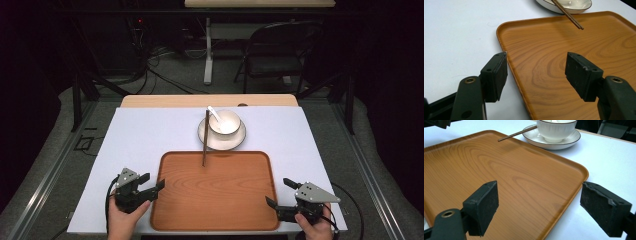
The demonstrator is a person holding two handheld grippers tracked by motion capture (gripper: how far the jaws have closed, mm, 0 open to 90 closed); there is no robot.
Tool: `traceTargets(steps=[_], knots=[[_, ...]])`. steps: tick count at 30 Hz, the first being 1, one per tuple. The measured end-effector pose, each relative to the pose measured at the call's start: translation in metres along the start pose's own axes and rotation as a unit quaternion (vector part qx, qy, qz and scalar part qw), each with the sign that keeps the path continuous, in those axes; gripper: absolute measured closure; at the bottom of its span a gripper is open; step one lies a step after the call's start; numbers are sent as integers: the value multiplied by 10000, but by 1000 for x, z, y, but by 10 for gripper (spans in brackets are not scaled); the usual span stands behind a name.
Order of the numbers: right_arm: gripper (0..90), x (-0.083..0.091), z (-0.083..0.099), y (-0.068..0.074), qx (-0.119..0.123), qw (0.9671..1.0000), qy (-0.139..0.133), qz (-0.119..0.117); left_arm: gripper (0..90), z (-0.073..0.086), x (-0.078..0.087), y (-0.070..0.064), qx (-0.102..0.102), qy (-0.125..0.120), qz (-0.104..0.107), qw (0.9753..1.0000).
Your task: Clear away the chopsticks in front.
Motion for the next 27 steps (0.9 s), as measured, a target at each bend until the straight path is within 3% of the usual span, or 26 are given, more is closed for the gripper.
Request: traceTargets(steps=[16, 20, 24, 27], knots=[[148, 0, 0, 0, -33, 10000, 30, -2, 345, -1, 0, 0, 87, 2, 39, 10000], [148, -1, 0, -1, -70, 10000, 41, 3, 345, -3, -5, -2, 100, 135, 100, 9998], [148, 0, 0, -1, -72, 10000, 32, 5, 346, -13, -9, -6, 19, 263, 138, 9996], [148, -1, 0, -1, -86, 10000, 39, 3, 346, -34, -12, -11, -11, 285, 245, 9993]])
Point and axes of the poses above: each handheld gripper's, and its own axes: x roughly backward along the jaws, z roughly out of its underside, y roughly to its left, the point moved 9 cm from there along -x, roughly forward along the jaws, and after that the axes turned 13 degrees about z, right-handed, at the moved point
